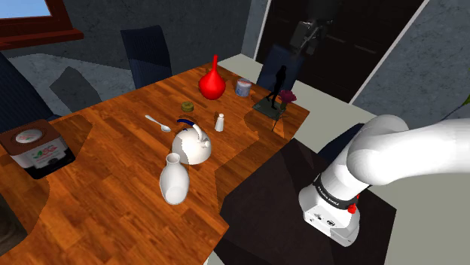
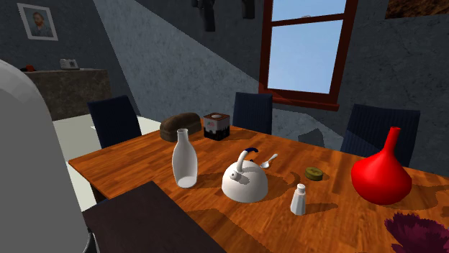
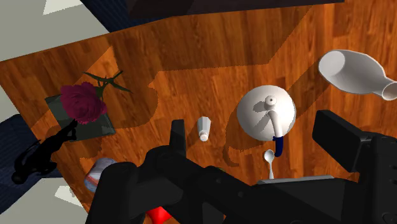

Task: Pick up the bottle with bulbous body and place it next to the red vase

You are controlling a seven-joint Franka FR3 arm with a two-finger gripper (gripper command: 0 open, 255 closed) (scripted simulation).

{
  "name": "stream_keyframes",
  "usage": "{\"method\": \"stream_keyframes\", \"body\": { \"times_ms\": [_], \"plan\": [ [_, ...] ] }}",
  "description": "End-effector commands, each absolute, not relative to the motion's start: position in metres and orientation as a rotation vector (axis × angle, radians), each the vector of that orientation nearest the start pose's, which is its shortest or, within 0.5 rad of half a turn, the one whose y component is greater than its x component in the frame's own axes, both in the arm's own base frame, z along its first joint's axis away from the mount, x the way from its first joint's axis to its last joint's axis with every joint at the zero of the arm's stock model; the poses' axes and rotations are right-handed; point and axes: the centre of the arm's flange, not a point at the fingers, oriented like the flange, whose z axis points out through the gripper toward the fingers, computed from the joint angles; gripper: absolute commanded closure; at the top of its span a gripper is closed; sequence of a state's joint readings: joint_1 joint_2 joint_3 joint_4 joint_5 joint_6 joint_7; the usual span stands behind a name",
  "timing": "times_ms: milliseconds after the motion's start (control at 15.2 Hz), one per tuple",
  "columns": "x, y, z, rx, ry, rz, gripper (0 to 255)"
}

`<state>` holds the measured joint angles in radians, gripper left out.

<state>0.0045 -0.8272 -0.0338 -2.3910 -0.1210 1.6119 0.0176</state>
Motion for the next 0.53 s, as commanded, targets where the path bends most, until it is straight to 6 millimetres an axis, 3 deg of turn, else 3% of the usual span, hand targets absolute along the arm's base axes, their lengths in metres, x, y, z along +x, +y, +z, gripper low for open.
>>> {"method": "stream_keyframes", "body": {
  "times_ms": [0, 462],
  "plan": [
    [0.299, -0.024, 0.590, -3.236, 0.056, -0.077, 0],
    [0.319, 0.040, 0.530, -3.220, 0.074, -0.078, 0]
  ]
}}
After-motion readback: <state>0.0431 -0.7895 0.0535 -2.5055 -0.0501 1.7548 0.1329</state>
